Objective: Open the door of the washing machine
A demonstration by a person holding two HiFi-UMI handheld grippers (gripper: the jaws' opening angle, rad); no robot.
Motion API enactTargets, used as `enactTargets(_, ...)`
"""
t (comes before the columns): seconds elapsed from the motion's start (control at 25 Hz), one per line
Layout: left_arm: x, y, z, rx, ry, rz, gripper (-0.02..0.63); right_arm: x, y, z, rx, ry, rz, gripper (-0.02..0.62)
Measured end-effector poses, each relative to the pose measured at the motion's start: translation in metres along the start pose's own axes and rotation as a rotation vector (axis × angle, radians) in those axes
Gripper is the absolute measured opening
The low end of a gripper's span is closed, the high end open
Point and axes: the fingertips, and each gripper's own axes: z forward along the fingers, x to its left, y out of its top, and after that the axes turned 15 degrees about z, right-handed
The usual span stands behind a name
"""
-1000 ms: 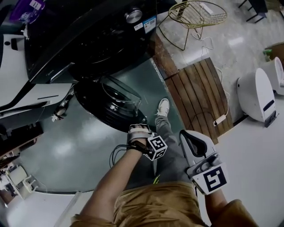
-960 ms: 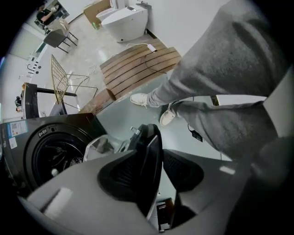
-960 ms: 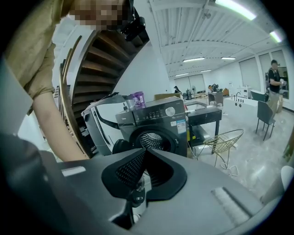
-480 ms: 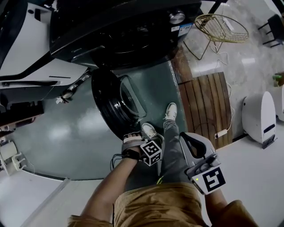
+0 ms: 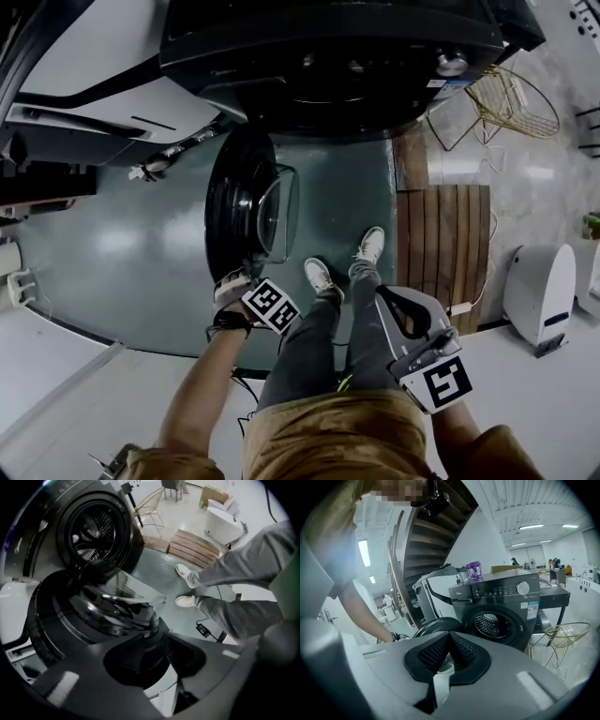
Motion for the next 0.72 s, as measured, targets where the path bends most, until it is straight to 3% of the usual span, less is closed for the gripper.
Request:
enactTargets(0.4,0.075,-0.079,0.015,-0.003,0.048,-0.397,0.184,0.013,-0.005,0.021,0.086,0.063,-0.039,0.005)
enactTargets(0.72,0.137,-0.13,0.023,-0.049,0.092,-0.773,0.178,0.012,-0.005,0.026,0.113,0.066,-0.053,0.005)
